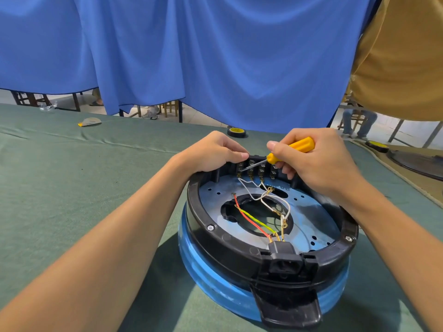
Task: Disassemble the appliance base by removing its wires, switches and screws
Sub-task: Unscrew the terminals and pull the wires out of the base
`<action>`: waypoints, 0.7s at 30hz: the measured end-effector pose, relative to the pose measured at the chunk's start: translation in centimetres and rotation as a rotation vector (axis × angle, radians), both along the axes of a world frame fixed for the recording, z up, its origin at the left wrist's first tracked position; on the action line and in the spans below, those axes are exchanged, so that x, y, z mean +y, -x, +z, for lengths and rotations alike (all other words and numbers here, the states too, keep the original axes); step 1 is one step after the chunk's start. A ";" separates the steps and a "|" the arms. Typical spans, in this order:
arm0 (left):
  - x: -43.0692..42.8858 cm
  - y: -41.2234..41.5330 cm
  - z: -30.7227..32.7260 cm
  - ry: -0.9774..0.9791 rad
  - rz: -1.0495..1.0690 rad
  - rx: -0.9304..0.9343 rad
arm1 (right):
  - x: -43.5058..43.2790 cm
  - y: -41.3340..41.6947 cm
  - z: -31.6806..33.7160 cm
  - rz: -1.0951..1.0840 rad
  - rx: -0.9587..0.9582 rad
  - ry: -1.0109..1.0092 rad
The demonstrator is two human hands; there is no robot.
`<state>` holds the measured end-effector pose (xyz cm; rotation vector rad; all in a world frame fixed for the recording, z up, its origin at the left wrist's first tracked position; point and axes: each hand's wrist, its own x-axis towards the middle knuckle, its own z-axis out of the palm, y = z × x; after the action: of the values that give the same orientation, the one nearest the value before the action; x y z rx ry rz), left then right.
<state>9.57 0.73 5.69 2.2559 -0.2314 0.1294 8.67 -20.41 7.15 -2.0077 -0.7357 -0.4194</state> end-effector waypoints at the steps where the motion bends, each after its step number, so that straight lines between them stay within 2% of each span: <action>1: 0.0 0.0 0.0 0.000 0.001 0.002 | 0.1 0.0 0.0 0.001 0.010 0.007; 12: 0.0 -0.1 -0.1 0.016 0.013 0.013 | 1.0 -0.8 0.9 -0.048 0.044 0.065; 15: 0.0 -0.1 0.0 0.015 0.014 0.015 | 1.7 -2.0 2.4 -0.035 0.142 0.095; 21: 0.1 -0.1 -0.1 0.028 0.016 0.019 | 2.3 -4.3 3.7 0.006 0.458 0.035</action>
<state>9.65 0.78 5.63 2.2303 -0.2004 0.1185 12.95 -18.06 10.82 -2.0292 -0.4631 0.0620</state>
